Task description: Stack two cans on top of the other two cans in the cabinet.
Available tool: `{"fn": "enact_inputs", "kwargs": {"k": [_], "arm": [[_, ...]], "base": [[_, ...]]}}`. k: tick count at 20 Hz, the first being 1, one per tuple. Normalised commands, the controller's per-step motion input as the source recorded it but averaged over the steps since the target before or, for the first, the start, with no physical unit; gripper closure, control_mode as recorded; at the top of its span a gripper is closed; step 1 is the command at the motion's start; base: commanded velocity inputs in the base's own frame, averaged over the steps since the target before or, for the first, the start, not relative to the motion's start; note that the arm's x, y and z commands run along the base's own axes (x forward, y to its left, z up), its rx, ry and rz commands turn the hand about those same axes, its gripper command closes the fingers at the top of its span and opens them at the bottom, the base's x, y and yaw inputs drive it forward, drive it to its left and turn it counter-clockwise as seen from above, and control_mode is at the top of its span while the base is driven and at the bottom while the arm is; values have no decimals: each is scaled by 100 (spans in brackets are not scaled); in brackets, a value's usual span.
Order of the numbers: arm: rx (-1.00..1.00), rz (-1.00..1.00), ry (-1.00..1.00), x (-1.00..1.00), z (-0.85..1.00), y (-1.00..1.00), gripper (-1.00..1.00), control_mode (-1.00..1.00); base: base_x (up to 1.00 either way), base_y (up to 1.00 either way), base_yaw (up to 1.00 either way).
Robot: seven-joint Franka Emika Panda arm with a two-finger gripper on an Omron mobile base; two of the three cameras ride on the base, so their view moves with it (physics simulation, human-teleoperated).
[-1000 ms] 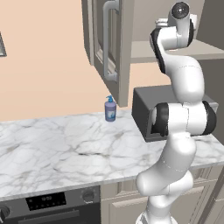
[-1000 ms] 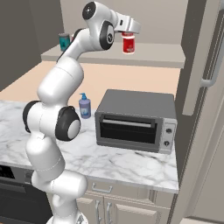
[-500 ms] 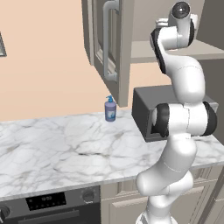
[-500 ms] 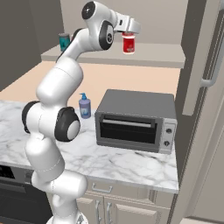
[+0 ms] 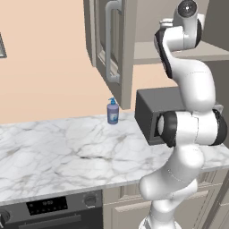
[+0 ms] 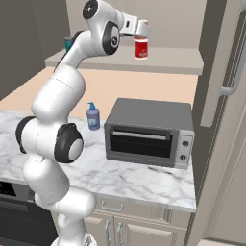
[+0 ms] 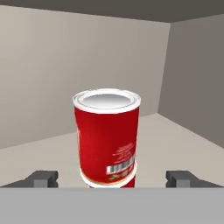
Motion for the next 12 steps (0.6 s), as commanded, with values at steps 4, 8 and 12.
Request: {"fn": "enact_inputs", "kwargs": {"k": [4,8,12], "arm": [[0,0,-3,-56,-22,35,-100,-100],[0,7,-1,-60,-12,35,-100,-100],[0,26,3,-53,-4,37,-100,-100]], "base": [[0,0,0],[0,0,0],[0,0,0]]}}
